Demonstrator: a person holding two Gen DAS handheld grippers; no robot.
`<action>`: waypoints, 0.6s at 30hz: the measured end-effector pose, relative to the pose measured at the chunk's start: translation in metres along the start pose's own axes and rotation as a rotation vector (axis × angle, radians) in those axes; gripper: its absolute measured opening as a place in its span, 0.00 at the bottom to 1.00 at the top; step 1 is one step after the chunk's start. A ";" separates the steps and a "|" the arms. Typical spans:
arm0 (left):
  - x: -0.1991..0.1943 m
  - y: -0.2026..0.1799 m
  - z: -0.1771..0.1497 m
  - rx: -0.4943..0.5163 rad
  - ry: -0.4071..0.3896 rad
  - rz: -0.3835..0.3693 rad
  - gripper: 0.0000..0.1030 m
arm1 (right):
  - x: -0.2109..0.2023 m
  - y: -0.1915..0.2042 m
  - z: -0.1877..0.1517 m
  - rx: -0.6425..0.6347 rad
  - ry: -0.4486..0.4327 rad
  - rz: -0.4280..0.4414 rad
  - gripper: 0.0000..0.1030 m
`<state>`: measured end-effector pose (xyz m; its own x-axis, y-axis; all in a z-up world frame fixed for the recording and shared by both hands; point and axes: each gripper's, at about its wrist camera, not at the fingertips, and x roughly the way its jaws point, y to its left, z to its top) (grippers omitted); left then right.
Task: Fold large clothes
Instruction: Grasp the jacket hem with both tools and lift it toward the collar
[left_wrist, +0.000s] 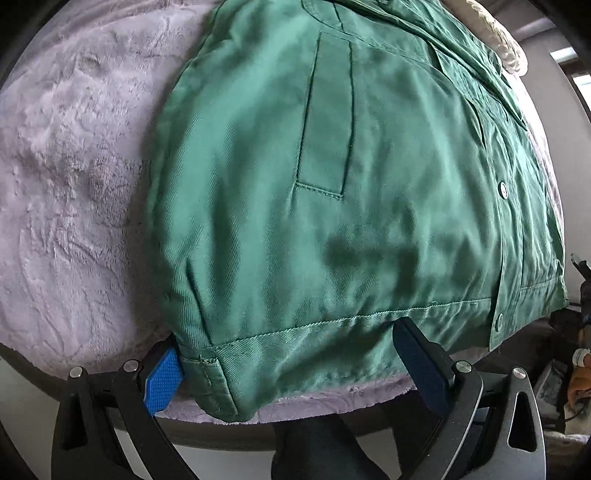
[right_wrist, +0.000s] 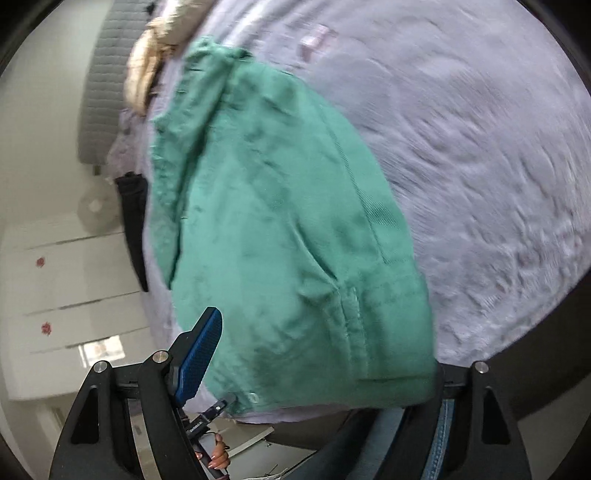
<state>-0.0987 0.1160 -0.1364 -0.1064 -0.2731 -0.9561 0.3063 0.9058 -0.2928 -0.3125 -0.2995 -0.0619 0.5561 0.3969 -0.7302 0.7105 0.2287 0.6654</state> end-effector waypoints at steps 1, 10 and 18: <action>0.001 -0.004 -0.001 0.001 -0.010 0.015 0.82 | 0.001 -0.002 0.001 0.007 0.001 0.005 0.78; -0.045 0.007 0.010 -0.073 -0.086 -0.234 0.26 | 0.001 0.012 0.008 -0.016 0.053 0.106 0.09; -0.128 -0.004 0.066 -0.151 -0.302 -0.371 0.26 | -0.009 0.094 0.055 -0.105 0.104 0.306 0.08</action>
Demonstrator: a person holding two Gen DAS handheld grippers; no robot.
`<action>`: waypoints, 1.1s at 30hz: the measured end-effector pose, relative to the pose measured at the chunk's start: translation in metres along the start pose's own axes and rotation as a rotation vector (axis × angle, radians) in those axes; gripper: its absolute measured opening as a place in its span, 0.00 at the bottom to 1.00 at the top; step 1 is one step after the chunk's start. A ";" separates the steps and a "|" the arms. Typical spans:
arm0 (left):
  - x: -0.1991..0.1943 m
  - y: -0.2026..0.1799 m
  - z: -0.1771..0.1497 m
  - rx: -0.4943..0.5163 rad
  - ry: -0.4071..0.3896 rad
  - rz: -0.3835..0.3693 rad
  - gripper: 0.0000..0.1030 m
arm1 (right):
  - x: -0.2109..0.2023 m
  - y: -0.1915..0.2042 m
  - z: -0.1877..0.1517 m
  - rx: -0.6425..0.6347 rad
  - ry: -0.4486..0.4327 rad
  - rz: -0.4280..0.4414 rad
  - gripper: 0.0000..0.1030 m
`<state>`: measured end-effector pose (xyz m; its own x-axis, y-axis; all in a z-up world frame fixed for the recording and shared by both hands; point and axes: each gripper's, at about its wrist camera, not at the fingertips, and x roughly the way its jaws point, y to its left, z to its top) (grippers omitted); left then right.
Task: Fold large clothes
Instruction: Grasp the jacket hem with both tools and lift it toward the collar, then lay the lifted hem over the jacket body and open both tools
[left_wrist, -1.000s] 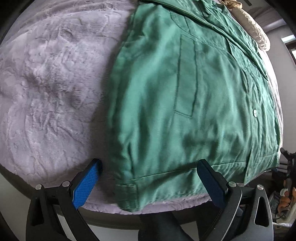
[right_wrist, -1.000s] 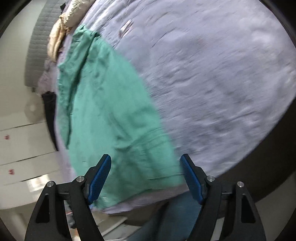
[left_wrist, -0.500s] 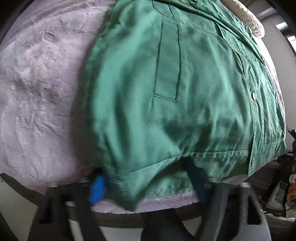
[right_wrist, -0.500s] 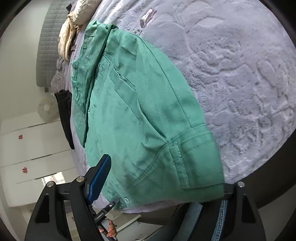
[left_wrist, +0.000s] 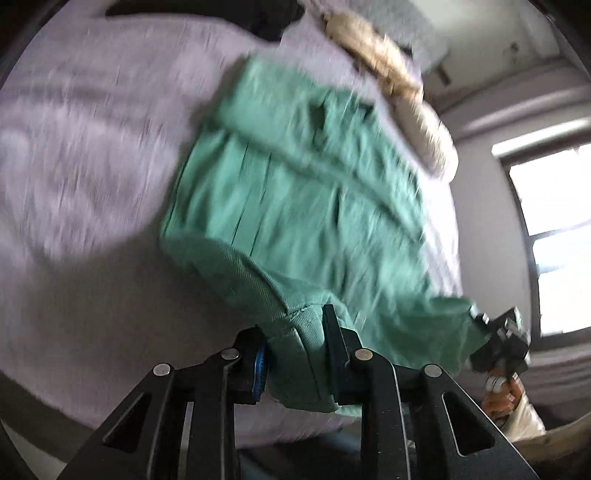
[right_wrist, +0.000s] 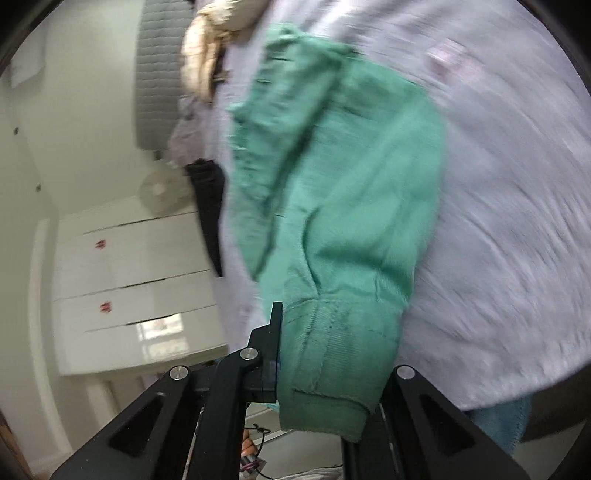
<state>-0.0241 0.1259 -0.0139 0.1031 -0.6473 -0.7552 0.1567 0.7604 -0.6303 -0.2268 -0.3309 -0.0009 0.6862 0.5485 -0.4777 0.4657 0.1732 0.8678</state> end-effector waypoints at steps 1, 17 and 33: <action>-0.003 -0.007 0.016 -0.016 -0.033 -0.013 0.26 | 0.002 0.010 0.012 -0.013 0.001 0.014 0.08; 0.047 -0.032 0.229 0.028 -0.219 0.107 0.26 | 0.085 0.100 0.220 -0.092 -0.037 0.005 0.08; 0.127 -0.002 0.292 0.022 -0.066 0.288 0.72 | 0.150 0.052 0.292 0.037 -0.070 -0.148 0.17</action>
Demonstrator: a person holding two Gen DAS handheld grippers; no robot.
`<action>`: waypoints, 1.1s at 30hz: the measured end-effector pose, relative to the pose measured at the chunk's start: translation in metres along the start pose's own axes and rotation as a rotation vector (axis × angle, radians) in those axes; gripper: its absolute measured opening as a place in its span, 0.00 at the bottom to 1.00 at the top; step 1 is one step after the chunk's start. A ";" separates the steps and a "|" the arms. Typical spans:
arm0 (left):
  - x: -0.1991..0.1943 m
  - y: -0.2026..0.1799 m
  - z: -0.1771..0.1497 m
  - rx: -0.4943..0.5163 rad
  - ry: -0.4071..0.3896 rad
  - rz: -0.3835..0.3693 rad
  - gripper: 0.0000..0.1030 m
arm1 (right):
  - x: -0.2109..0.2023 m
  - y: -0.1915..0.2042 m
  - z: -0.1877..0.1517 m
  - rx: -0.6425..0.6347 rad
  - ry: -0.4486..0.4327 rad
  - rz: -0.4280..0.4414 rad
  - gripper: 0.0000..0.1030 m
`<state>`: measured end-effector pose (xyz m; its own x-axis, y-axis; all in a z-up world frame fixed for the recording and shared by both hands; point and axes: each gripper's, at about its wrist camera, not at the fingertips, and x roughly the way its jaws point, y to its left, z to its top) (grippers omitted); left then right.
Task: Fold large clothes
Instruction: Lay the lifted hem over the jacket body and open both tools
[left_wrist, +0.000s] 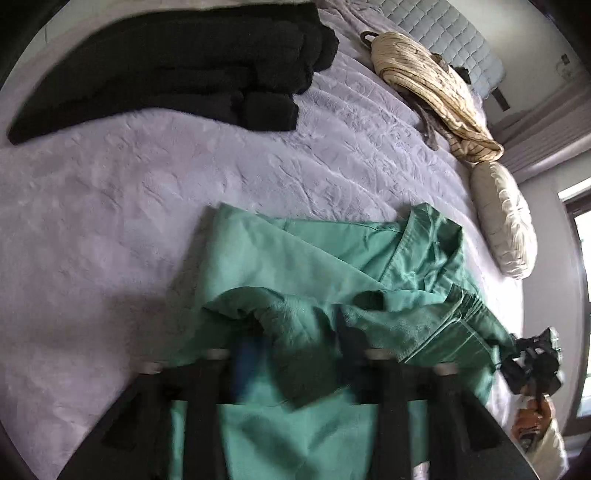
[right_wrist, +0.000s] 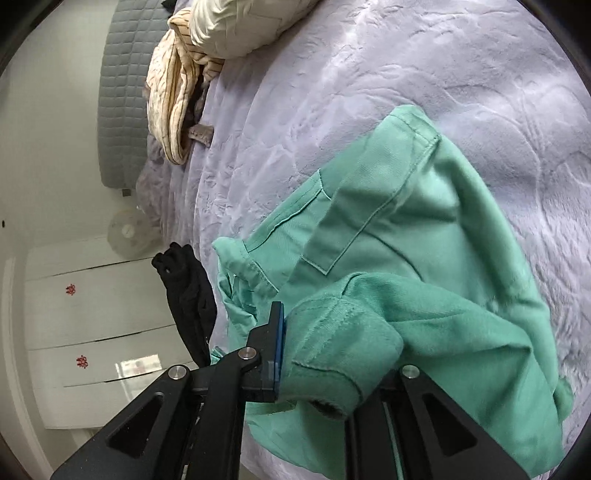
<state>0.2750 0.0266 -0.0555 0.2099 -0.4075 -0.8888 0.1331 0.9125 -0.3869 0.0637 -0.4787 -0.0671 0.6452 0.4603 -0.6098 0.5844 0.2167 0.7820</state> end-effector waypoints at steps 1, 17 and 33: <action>-0.007 -0.002 0.000 0.013 -0.029 0.033 0.81 | -0.002 0.001 0.001 -0.008 0.002 0.012 0.23; 0.048 -0.011 -0.018 0.154 -0.033 0.289 0.84 | 0.009 0.023 0.001 -0.486 0.010 -0.505 0.06; 0.051 0.003 -0.009 0.155 -0.105 0.458 0.67 | 0.004 0.008 0.006 -0.447 -0.097 -0.563 0.21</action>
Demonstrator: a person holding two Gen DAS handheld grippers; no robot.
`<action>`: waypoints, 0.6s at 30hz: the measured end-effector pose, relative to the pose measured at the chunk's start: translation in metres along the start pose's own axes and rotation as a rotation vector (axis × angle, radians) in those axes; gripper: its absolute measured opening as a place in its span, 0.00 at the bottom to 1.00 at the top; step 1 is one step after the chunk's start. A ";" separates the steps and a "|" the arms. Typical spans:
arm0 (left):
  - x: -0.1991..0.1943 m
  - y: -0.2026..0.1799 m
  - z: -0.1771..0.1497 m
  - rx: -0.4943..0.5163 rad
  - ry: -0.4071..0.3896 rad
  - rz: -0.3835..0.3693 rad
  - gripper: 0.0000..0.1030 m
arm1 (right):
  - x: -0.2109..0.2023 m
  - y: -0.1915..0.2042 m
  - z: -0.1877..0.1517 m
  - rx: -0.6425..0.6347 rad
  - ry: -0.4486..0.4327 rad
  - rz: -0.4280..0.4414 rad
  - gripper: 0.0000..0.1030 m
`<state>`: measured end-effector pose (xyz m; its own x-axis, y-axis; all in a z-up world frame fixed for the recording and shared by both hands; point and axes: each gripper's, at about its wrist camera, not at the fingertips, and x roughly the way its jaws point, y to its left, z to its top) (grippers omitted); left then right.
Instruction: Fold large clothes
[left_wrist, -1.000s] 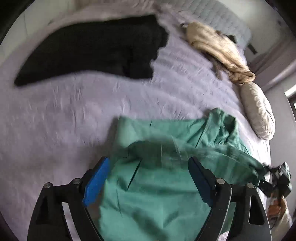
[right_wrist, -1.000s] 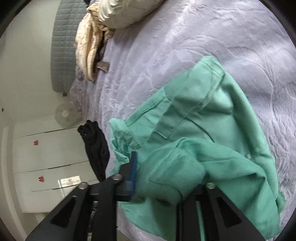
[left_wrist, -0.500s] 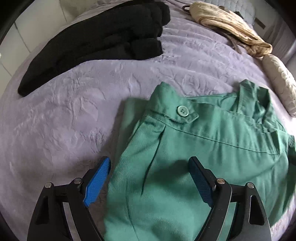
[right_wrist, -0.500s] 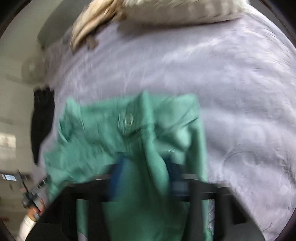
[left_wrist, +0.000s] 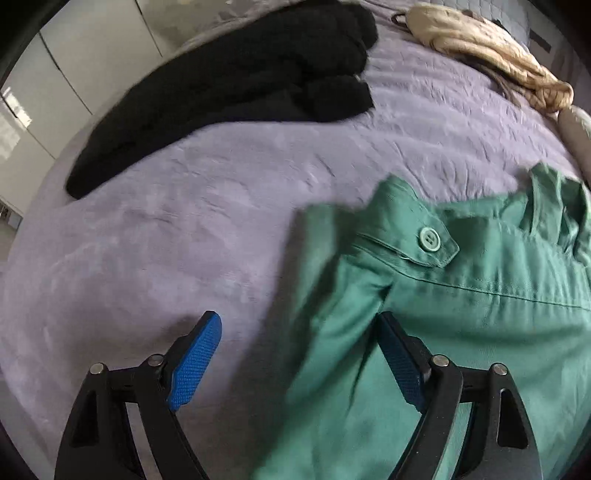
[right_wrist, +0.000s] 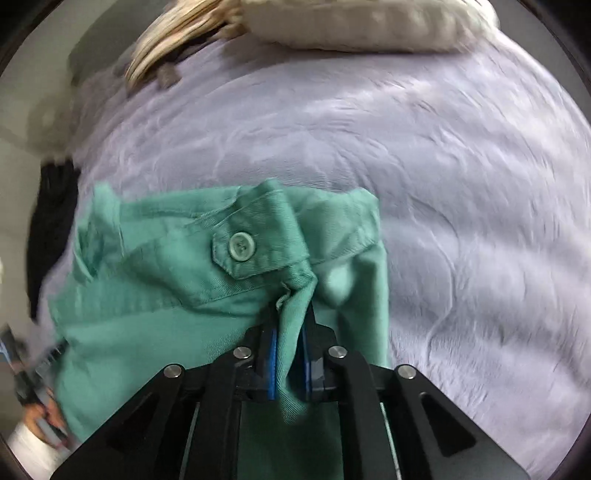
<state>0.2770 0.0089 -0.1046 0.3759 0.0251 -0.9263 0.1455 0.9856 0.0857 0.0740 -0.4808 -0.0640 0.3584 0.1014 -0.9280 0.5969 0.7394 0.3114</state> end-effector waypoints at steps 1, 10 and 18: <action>-0.007 0.004 -0.001 0.013 -0.007 -0.008 0.61 | -0.008 -0.004 -0.002 0.027 -0.006 -0.012 0.30; -0.057 0.011 -0.056 0.108 0.024 -0.149 0.53 | -0.075 0.023 -0.067 -0.087 -0.045 0.123 0.19; -0.018 0.035 -0.098 -0.024 0.130 -0.212 0.54 | -0.022 -0.017 -0.107 0.042 0.075 0.095 0.08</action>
<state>0.1857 0.0591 -0.1206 0.2181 -0.1634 -0.9622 0.1864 0.9747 -0.1232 -0.0207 -0.4240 -0.0710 0.3610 0.2201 -0.9062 0.5929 0.6959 0.4052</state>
